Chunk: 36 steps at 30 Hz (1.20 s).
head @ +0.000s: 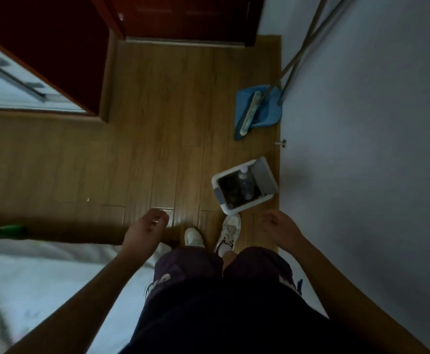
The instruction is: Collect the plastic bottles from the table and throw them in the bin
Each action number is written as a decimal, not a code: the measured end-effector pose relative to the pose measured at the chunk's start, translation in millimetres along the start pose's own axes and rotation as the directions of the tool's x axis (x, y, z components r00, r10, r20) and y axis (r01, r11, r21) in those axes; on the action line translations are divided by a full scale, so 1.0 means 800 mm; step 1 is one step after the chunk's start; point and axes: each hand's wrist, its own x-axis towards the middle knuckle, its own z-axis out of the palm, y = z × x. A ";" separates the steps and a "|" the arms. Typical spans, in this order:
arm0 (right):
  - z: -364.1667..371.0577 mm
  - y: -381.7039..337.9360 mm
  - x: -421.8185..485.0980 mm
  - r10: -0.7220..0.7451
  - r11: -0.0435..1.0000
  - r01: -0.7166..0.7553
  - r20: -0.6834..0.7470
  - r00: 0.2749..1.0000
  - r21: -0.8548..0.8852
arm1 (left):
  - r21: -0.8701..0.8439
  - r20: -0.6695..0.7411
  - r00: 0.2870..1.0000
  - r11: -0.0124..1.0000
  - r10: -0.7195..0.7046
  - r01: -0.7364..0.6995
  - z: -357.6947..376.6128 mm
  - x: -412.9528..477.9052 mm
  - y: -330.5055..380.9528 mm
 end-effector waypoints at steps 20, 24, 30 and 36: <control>0.137 -0.221 -0.041 -0.243 0.714 0.526 0.540 0.806 -0.463 | -0.551 -0.429 0.743 0.801 -0.514 0.235 -0.051 -0.237 -0.156; 0.175 -0.257 -0.036 -0.202 0.546 0.652 0.672 0.712 -0.526 | -0.793 -0.415 0.537 0.582 -0.735 0.183 0.007 -0.291 -0.173; 0.227 -0.269 -0.062 -0.068 0.230 0.809 0.820 0.568 -0.541 | -0.969 -0.201 0.279 0.233 -0.939 0.086 0.152 -0.368 -0.152; 0.301 -0.238 -0.135 0.068 -0.074 0.912 0.910 0.408 -0.403 | -0.990 0.052 0.050 -0.058 -0.997 -0.131 0.277 -0.432 -0.108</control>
